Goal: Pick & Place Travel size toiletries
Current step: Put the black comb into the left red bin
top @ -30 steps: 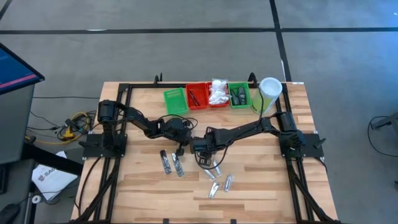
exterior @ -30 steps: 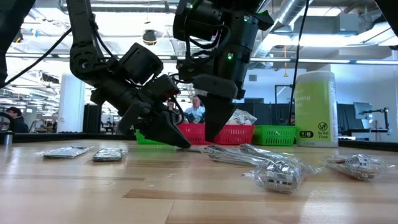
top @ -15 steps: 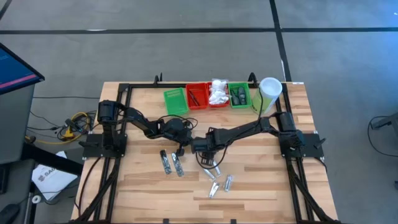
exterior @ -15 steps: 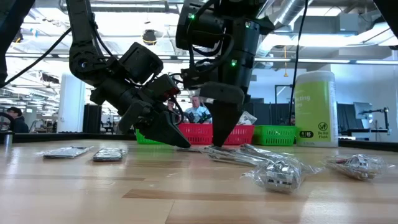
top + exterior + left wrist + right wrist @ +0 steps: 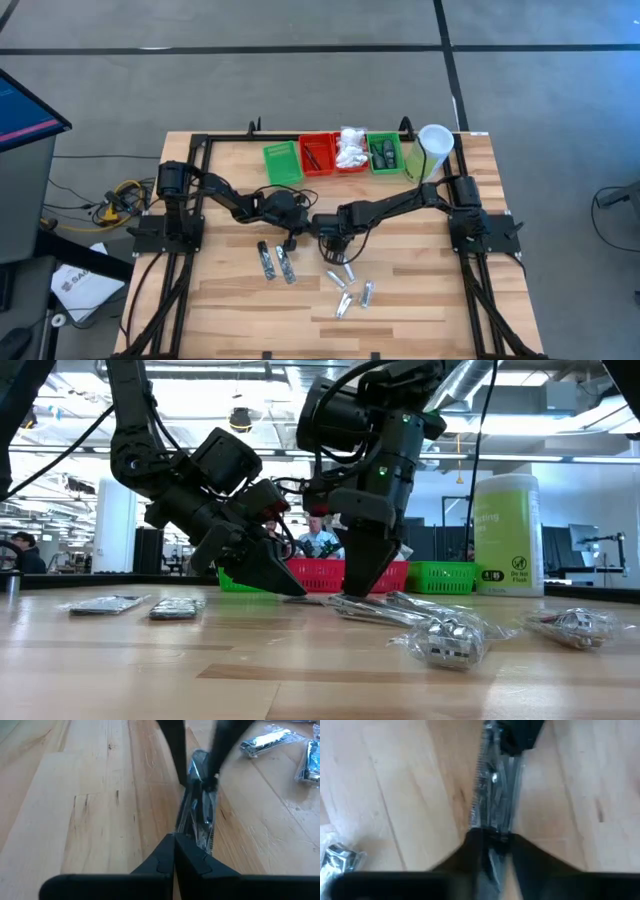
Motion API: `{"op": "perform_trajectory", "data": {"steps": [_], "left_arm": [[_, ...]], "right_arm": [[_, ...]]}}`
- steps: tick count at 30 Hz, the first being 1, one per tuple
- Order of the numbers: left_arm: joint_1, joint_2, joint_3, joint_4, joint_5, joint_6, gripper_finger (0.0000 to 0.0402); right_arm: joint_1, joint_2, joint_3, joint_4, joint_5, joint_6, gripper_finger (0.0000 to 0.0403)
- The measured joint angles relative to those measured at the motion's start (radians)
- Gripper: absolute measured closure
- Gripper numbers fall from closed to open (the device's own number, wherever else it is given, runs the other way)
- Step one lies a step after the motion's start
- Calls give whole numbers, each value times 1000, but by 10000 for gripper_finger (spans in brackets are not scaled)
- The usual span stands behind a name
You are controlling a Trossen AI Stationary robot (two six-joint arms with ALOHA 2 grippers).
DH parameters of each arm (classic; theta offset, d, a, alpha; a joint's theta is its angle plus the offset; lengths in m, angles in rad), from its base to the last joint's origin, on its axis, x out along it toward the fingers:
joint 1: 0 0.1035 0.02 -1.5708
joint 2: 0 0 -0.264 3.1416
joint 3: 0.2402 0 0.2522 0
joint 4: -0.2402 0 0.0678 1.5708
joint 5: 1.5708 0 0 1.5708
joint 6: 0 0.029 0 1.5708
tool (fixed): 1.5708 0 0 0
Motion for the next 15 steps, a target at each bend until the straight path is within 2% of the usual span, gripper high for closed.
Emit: {"op": "perform_trajectory", "data": {"steps": [1, 3, 9, 15], "left_arm": [[0, 0, 0, 3, 0, 0, 401], [1, 0, -1, 7, -1, 0, 401], [1, -58, -5, -27, -18, -7, 400], [1, -167, -30, -91, -95, 0, 401]], "right_arm": [[-1, -1, 0, -2, -5, -6, 360], [-1, -2, 0, 4, 12, -29, 387], [8, 4, 18, 13, 16, -35, 400], [34, 13, 81, -37, 12, -62, 402]]}}
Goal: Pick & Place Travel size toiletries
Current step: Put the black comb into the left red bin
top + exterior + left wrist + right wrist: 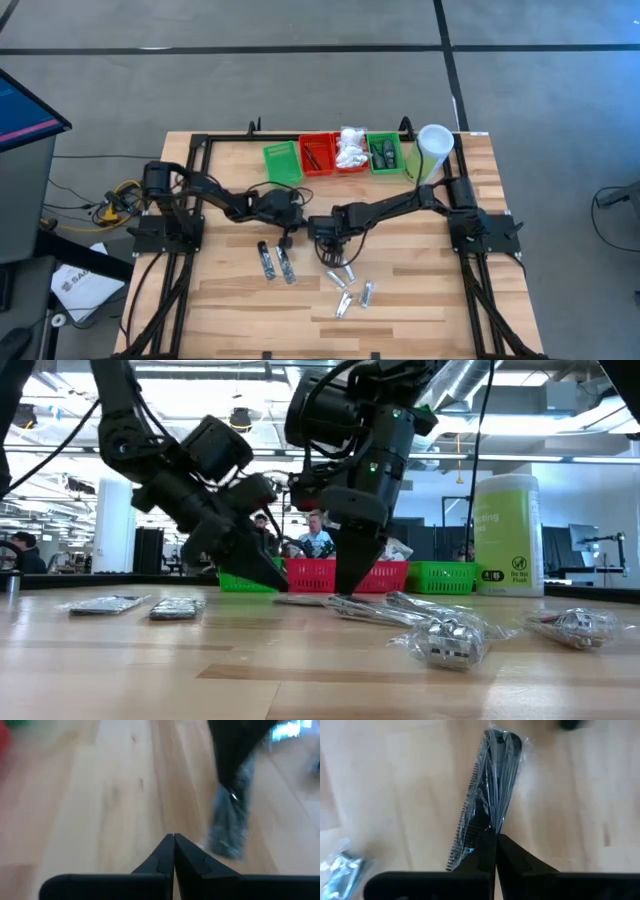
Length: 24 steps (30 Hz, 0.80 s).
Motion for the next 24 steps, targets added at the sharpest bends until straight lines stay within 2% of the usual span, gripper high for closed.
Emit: {"op": "perform_trajectory", "data": {"steps": [7, 16, 24], "left_arm": [[0, -90, -73, 15, -6, -35, 401], [-7, -93, -124, 21, -1, -87, 402], [-42, -95, -150, 26, -9, -179, 401]], "right_arm": [[14, 9, 110, -125, 45, -29, 403], [4, 5, 273, -291, 113, -85, 403], [-65, 2, 411, -478, 258, -89, 403]]}}
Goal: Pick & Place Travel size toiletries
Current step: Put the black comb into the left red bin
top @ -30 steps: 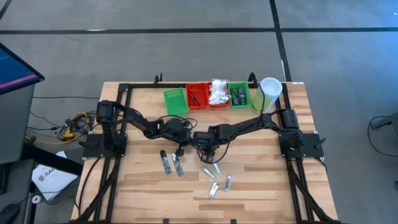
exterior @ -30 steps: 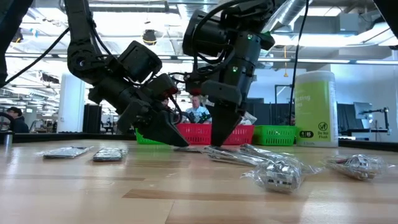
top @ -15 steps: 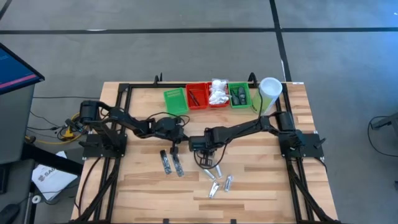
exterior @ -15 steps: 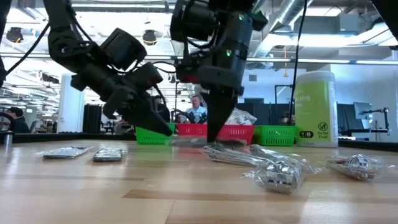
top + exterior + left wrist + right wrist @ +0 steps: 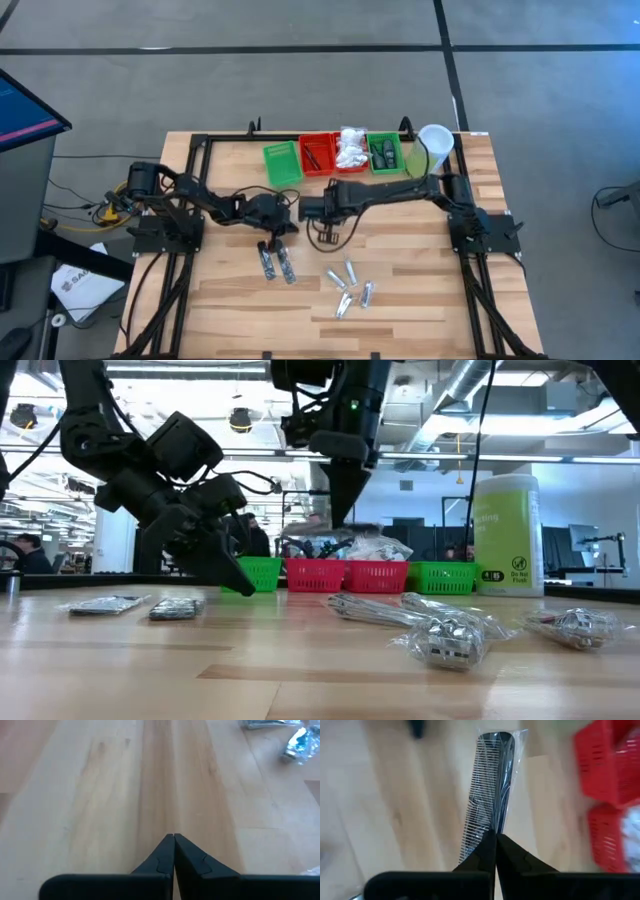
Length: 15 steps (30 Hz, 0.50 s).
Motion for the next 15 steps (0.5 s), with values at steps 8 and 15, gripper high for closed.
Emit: {"op": "perform_trajectory", "data": {"steps": [8, 15], "left_arm": [[-120, -2, -2, 3, -161, -75, 401], [-184, -71, -2, 3, -196, -131, 401]], "right_arm": [[-139, -39, 11, 8, 12, -24, 403], [-262, -53, 11, 97, -26, -27, 403]]}}
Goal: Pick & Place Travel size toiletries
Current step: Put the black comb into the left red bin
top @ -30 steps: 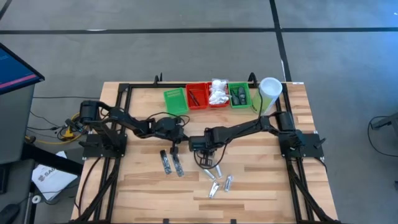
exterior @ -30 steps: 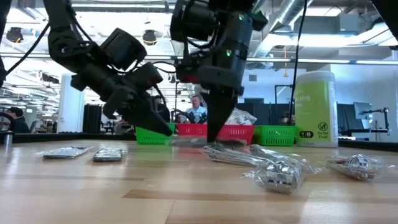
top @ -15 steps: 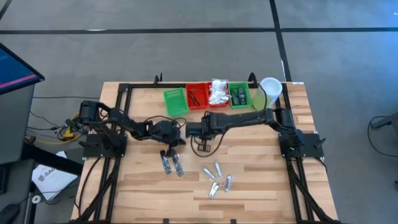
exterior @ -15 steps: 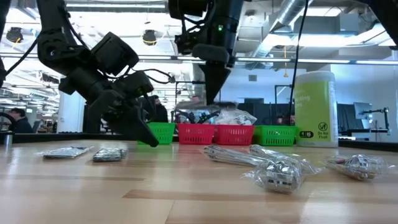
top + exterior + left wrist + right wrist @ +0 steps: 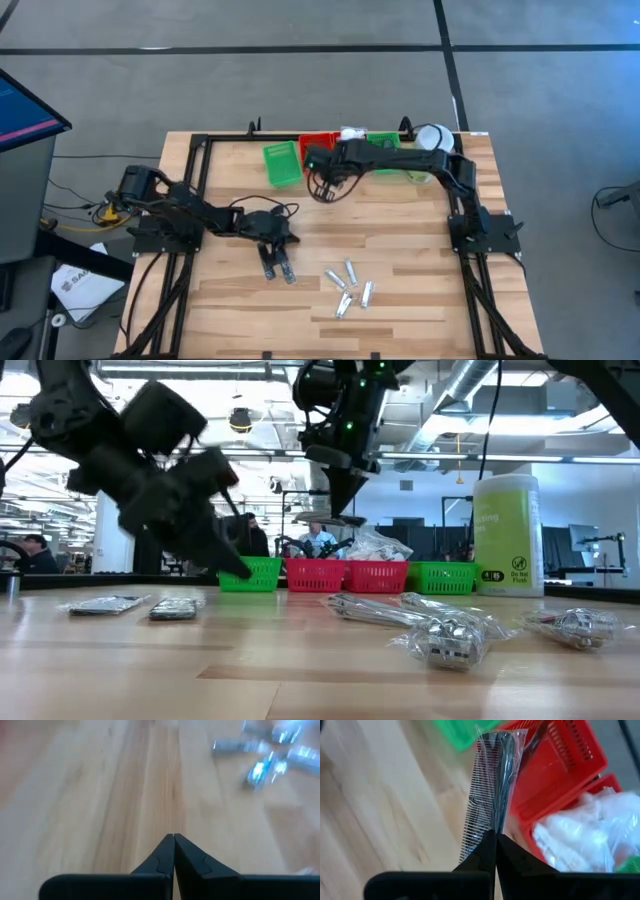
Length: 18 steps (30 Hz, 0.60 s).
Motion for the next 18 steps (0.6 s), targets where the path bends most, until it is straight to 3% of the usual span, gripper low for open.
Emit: {"op": "perform_trajectory", "data": {"steps": [11, 18], "left_arm": [[-96, -343, 1, -119, -72, -3, 401], [-165, -469, 1, -207, -154, -3, 401]], "right_arm": [[-144, 2, -5, 166, -122, -50, 403], [-215, 4, -5, 242, -182, -51, 403]]}}
